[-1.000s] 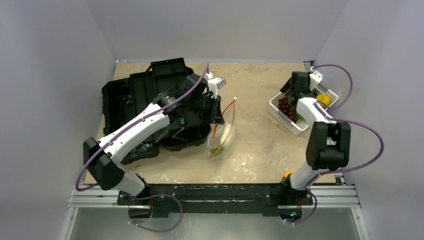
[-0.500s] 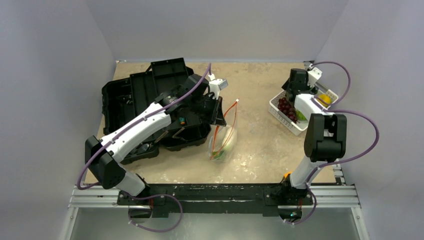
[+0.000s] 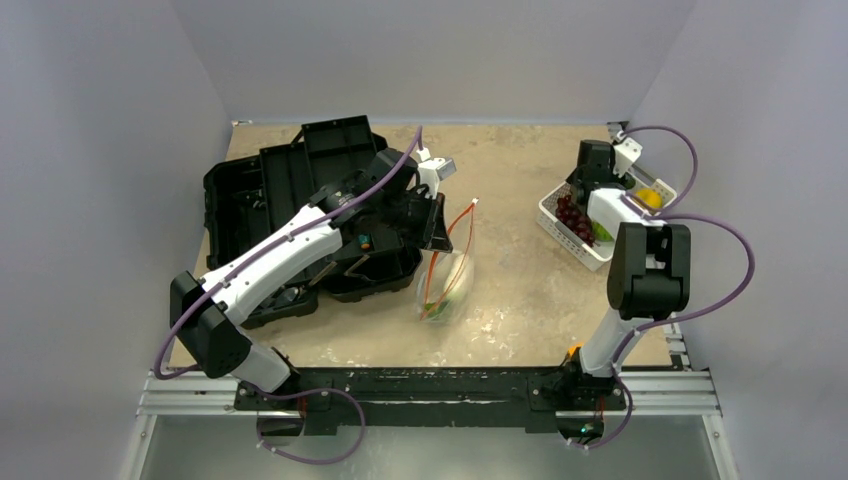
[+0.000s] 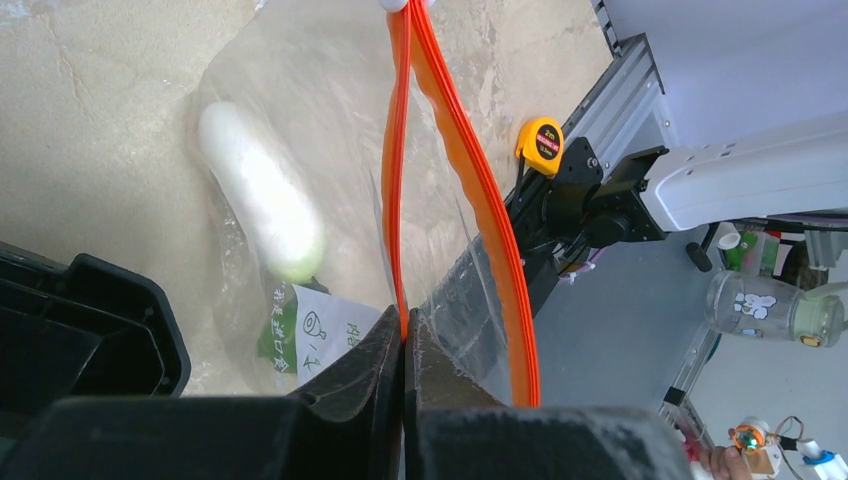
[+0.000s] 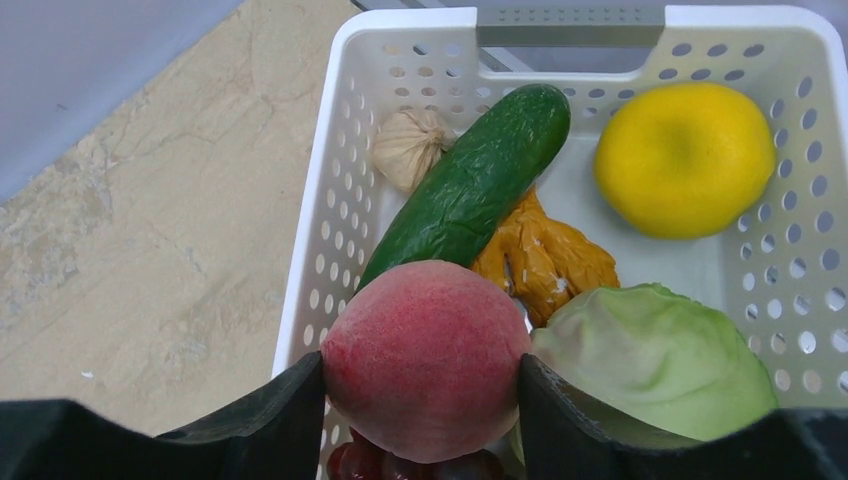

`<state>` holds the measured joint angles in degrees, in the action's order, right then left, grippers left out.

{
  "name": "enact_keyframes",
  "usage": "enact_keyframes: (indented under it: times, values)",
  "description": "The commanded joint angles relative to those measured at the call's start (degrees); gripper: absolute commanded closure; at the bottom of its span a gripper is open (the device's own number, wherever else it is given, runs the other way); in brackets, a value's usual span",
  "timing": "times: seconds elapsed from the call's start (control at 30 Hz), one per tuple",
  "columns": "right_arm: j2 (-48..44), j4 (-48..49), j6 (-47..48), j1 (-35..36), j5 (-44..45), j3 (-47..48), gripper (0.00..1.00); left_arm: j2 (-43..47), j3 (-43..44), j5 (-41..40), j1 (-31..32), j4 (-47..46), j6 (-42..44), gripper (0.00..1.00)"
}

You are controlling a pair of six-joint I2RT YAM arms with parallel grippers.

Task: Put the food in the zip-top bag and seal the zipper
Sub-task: Pick up the fake fruit from the bin.

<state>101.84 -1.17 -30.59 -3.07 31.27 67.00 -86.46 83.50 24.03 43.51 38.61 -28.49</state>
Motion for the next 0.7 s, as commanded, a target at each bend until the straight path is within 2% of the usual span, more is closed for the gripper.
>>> enact_keyframes:
  times: [0.0,0.07,0.17,0.2,0.27,0.5,0.67]
  values:
    - [-1.3,2.0,-0.1,-0.3,-0.8,0.5,0.59,0.3,0.5,0.6,-0.3,-1.8,-0.1,1.0]
    - [-2.8,1.5,-0.1,-0.3,-1.8,0.3,0.72,0.3,0.7,0.3,-0.3,-1.5,0.1,1.0]
    - [-6.9,-0.6,-1.6,-0.4,-2.2,-0.7,0.86,0.2,0.7,0.2,-0.3,-1.5,0.1,1.0]
    - [-8.7,-0.5,-1.7,-0.3,-2.4,-1.4,0.94,0.1,0.7,0.2,-0.3,-1.5,0.1,1.0]
    - [-13.0,-0.4,-1.8,-0.3,-3.7,-2.9,1.0,-0.2,0.7,0.1,-0.3,-1.4,0.1,1.0]
    - [-24.1,-0.2,-0.8,-0.2,-9.9,-10.0,1.0,-0.8,1.2,0.4,-0.3,-0.9,0.7,1.0]
    - [-32.1,2.4,2.6,1.7,-23.2,-13.8,1.0,-1.4,2.3,0.1,-0.3,0.7,1.4,1.0]
